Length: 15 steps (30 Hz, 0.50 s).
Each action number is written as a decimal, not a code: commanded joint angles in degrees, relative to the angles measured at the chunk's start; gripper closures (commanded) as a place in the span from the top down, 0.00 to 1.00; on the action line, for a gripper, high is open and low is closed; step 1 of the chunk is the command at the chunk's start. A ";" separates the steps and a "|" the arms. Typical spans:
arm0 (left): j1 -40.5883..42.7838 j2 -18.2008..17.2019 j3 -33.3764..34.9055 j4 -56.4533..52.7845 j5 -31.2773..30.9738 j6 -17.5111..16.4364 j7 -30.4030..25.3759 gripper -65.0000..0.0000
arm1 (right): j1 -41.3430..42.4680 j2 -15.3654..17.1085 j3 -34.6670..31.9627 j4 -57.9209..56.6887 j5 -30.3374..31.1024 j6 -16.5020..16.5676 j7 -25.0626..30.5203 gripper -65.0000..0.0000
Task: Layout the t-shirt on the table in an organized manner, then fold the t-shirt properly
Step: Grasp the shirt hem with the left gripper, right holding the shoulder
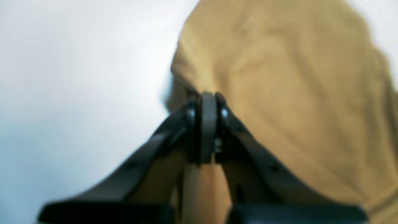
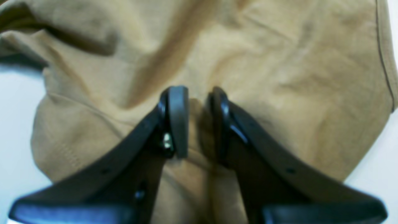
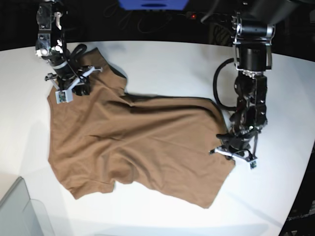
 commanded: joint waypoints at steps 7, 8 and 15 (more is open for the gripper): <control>-0.45 -1.07 7.87 9.13 0.52 -0.03 -1.74 0.00 | -0.06 0.49 0.05 0.47 -0.02 0.28 -1.05 0.23; -0.63 -1.15 9.89 9.04 0.61 -0.03 -1.74 0.00 | -0.15 0.49 0.05 0.47 -0.02 0.28 -1.05 0.23; -4.85 -1.15 23.34 2.80 0.61 -0.03 -1.30 0.03 | -0.33 0.49 0.05 0.47 -0.02 0.28 -1.22 0.23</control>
